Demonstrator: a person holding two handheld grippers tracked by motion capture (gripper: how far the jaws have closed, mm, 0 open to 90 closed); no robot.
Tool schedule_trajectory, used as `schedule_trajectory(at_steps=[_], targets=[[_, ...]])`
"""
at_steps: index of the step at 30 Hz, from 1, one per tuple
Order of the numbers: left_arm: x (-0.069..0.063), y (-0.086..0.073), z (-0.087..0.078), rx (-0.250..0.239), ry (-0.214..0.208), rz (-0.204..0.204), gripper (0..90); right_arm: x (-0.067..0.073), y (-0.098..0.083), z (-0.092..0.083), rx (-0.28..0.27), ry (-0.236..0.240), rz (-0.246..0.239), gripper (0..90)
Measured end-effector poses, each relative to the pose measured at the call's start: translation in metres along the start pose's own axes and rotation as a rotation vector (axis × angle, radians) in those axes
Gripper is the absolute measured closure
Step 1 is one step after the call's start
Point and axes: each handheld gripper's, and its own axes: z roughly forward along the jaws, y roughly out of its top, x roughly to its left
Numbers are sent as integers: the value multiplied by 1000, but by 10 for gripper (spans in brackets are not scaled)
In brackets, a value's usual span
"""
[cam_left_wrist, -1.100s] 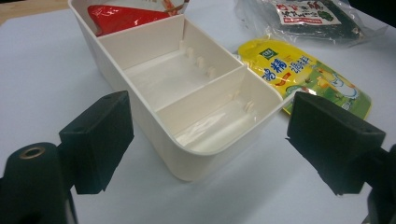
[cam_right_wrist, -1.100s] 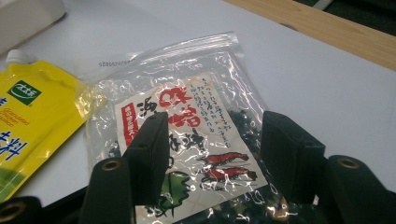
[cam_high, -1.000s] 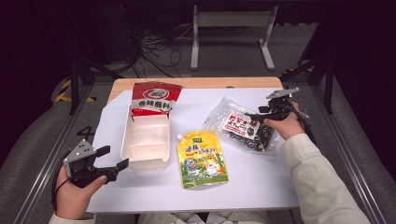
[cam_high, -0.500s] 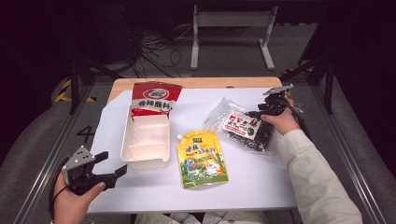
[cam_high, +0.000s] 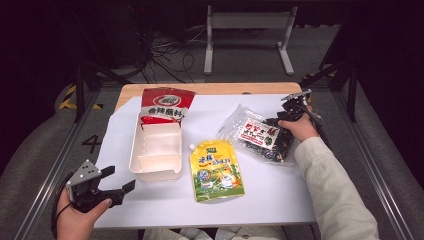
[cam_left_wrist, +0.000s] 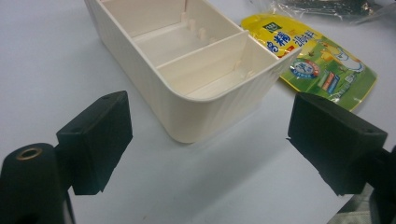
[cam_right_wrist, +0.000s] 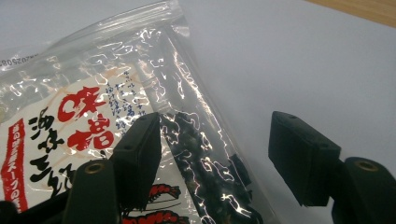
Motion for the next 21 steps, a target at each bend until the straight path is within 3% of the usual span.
schedule_trajectory(at_steps=[12, 15, 19, 21], targets=[[-2, 0, 4, 13, -8, 9, 144, 1, -2, 13, 21, 24, 27, 298], [-2, 0, 4, 13, -5, 6, 144, 3, -4, 17, 26, 63, 60, 268], [-2, 1, 4, 12, -6, 10, 144, 4, -5, 19, 35, 69, 68, 257], [-3, 1, 4, 13, -7, 12, 144, 4, -7, 20, 57, 96, 94, 263]])
